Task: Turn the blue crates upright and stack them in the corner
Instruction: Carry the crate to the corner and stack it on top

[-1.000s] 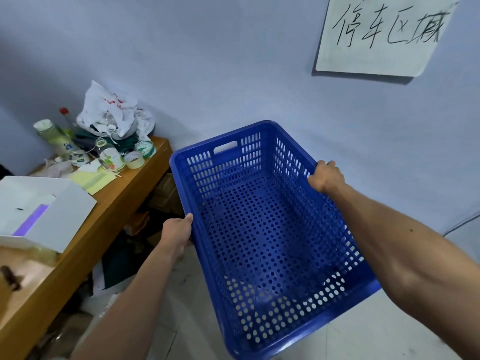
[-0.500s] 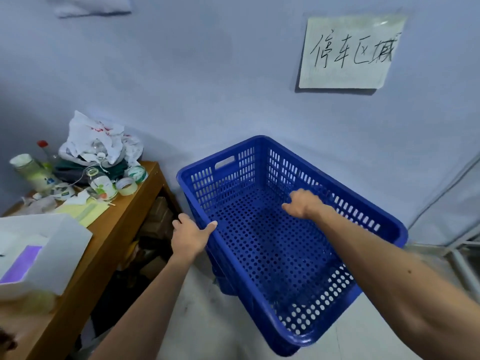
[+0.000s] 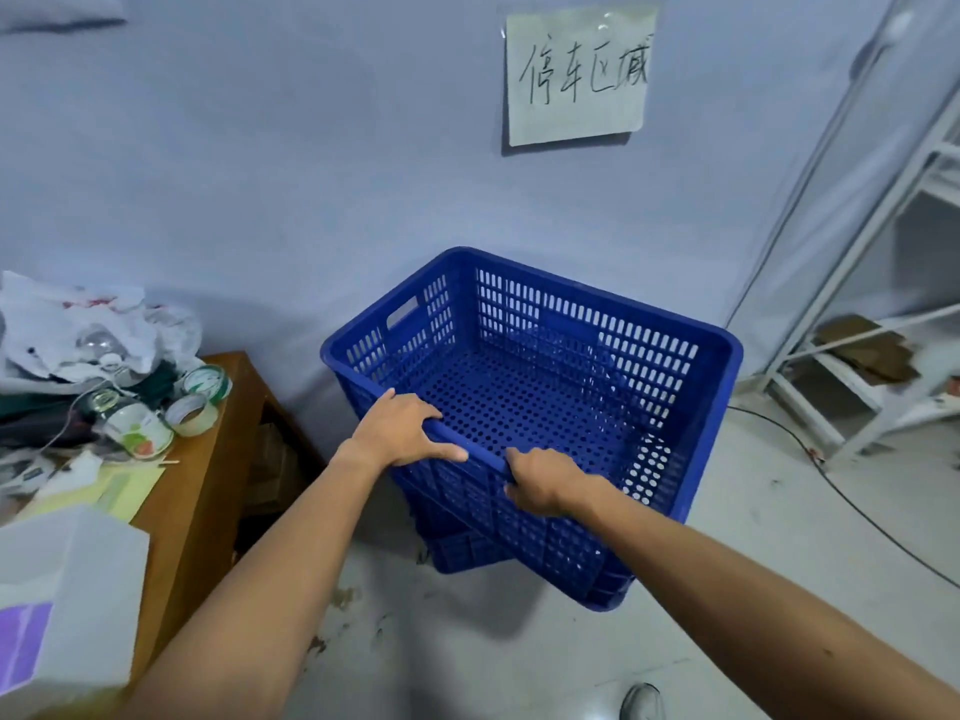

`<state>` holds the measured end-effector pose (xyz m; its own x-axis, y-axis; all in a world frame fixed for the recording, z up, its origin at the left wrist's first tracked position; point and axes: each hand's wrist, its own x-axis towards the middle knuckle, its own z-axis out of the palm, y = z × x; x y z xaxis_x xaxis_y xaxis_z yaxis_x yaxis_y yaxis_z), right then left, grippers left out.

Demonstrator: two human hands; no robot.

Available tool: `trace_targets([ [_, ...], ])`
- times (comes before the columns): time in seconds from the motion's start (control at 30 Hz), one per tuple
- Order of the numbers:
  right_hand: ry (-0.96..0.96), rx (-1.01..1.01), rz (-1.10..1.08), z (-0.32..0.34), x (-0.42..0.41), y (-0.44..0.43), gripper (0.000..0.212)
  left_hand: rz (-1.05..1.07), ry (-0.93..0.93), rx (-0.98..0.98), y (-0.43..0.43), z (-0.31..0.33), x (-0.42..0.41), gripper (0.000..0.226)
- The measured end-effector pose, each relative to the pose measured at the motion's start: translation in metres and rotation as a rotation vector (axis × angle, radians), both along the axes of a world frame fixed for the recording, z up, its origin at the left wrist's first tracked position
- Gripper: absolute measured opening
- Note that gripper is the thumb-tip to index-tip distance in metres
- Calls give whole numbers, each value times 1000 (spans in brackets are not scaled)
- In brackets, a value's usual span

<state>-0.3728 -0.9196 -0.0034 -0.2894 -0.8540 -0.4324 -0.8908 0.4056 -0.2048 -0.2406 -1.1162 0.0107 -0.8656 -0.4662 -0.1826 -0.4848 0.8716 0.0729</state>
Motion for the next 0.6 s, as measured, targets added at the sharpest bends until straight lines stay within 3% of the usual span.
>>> trace_targets([
  [0.07,93,-115,-52,-7,7,8,23,-40,-63,-44,-6,-1,-4,105],
  [0.2,209,-213,-30,-17,18,20,27,-56,-85,-178,-11,-16,-14,40],
  [0.3,216,-231,-42,-21,15,31,31,-7,-100,-224,-9,-23,-17,17],
  [0.6,219,-245,73,-16,-25,25,22,59,-112,-240,-18,-30,-33,21],
])
